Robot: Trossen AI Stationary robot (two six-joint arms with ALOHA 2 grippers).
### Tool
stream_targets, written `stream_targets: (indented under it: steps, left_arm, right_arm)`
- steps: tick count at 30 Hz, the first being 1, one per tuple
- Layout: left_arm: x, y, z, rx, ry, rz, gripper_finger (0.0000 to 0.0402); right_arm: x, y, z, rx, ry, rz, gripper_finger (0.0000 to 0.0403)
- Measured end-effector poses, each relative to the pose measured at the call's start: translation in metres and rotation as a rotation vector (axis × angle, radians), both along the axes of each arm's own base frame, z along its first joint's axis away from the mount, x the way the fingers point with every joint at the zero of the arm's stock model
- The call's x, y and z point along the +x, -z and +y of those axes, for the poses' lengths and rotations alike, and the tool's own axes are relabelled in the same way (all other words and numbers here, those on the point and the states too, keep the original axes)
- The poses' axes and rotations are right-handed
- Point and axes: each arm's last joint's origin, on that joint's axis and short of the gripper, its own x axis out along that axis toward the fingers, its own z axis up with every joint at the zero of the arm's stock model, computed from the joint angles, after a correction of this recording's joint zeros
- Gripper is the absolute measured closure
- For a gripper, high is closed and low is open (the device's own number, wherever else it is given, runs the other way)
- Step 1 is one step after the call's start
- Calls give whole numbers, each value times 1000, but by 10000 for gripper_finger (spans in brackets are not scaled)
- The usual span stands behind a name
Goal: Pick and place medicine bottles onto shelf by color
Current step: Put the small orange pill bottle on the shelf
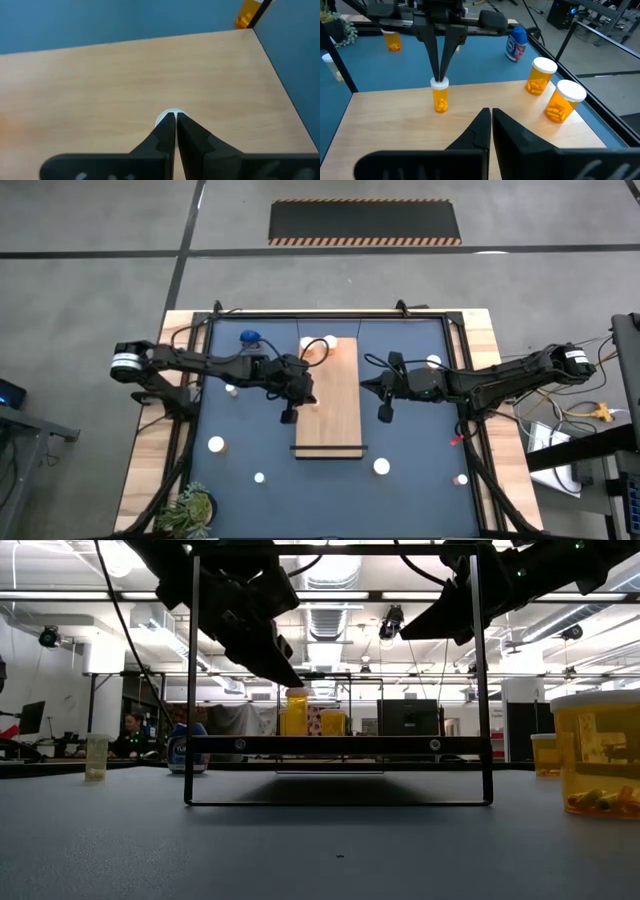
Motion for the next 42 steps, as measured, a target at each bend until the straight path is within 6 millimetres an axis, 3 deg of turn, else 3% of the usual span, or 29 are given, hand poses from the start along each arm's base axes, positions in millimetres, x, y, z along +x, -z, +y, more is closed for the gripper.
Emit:
stream_targets:
  steps: [9,18,30,42]
  left_arm:
    - [-17,-9,-1,-2,-10,63,401]
    - [-19,-19,-1,-5,-17,20,402]
    - [-12,-5,-1,-10,-18,57,402]
    - [-15,-5,-1,-18,-24,82,402]
  right_arm:
    - [0,1,0,8,3,6,394]
    - [0,1,0,11,4,5,394]
    - [0,1,0,14,5,4,394]
    - [0,1,0,20,7,3,394]
